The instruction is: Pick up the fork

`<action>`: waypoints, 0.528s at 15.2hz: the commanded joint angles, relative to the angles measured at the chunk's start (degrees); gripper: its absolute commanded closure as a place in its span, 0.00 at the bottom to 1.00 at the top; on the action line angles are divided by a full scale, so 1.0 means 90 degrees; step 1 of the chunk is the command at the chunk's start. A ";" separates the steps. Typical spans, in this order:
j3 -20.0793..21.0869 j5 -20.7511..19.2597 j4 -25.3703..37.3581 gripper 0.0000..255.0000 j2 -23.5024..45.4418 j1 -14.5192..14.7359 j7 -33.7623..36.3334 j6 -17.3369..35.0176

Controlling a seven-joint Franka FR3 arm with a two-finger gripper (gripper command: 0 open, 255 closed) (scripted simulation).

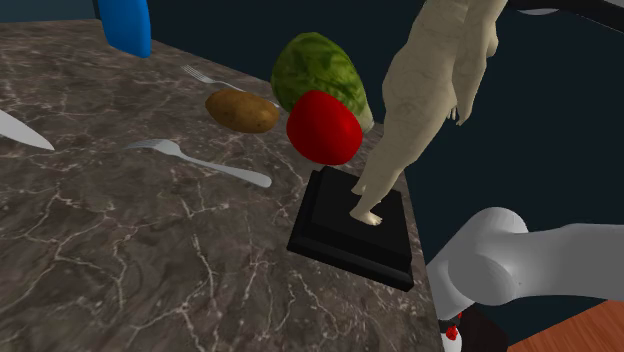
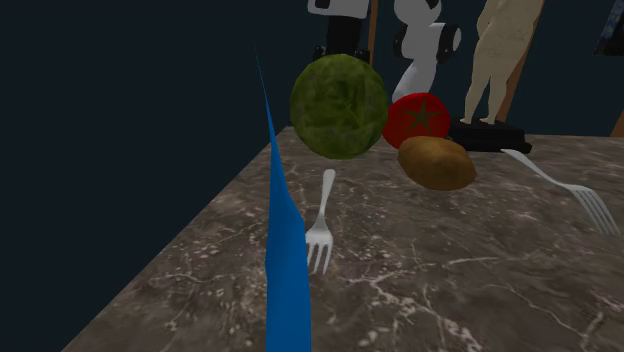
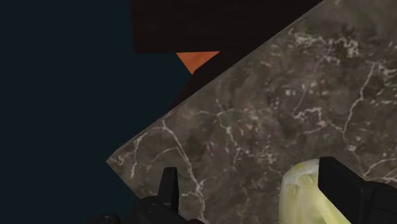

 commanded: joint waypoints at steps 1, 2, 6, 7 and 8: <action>0.0000 0.0000 0.0000 0.00 0.0000 0.0000 0.0000 0.0000; 0.0032 0.0046 0.0088 0.00 0.0212 0.0041 0.0011 0.0122; 0.0163 0.0209 0.0513 0.00 0.1070 0.0196 0.0043 0.0558; 0.0196 0.0246 0.0636 0.00 0.1286 0.0232 0.0048 0.0652; 0.0229 0.0280 0.0766 0.00 0.1504 0.0268 0.0052 0.0741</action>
